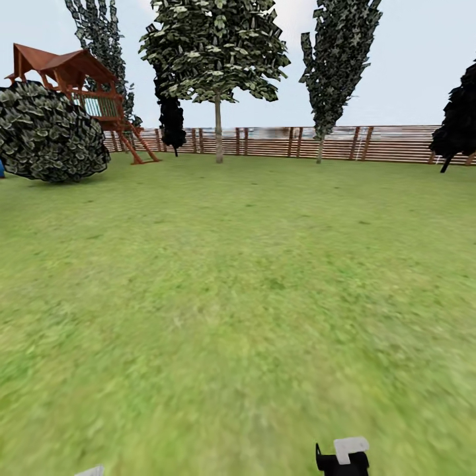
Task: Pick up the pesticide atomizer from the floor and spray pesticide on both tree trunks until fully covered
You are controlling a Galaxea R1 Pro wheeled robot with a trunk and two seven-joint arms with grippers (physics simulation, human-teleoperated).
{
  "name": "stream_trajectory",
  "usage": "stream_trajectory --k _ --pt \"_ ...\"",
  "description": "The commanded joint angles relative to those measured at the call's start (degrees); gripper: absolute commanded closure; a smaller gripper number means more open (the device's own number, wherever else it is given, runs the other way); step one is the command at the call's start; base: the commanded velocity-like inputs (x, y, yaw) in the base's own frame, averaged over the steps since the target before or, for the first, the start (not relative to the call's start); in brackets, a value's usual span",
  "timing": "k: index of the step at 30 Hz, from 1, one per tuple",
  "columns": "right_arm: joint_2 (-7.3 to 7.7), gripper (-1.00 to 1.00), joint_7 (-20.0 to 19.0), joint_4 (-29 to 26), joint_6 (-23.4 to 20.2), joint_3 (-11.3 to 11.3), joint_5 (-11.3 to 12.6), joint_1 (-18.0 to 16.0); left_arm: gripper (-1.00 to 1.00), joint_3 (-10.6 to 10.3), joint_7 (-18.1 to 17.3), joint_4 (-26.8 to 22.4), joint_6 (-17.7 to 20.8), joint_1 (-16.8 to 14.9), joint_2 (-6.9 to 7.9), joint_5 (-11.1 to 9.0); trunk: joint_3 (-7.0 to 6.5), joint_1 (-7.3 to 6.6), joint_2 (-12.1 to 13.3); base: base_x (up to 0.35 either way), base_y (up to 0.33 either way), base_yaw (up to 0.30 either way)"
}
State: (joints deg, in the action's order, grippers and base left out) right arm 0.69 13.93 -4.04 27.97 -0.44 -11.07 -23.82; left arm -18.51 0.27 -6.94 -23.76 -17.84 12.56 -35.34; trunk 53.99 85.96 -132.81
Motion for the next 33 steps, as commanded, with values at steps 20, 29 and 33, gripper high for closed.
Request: stream_trajectory --k 20,29,33 --pt "-0.25 -1.00 0.0 0.1 0.0 0.1 -0.1 0.0 1.00 0.1 0.0 0.0 0.0 0.0 0.09 -0.1 0.00 0.00 0.0 0.287 0.042 0.000" --pt "-0.31 -1.00 0.0 0.1 0.0 0.1 -0.1 0.0 1.00 0.1 0.0 0.0 0.0 0.0 0.09 0.0 0.00 0.00 0.0 0.339 0.000 0.000" --pt "-0.34 -1.00 0.0 0.1 0.0 0.1 -0.1 0.0 1.00 0.1 0.0 0.0 0.0 0.0 0.09 0.0 0.00 0.00 0.0 0.339 0.000 0.000"
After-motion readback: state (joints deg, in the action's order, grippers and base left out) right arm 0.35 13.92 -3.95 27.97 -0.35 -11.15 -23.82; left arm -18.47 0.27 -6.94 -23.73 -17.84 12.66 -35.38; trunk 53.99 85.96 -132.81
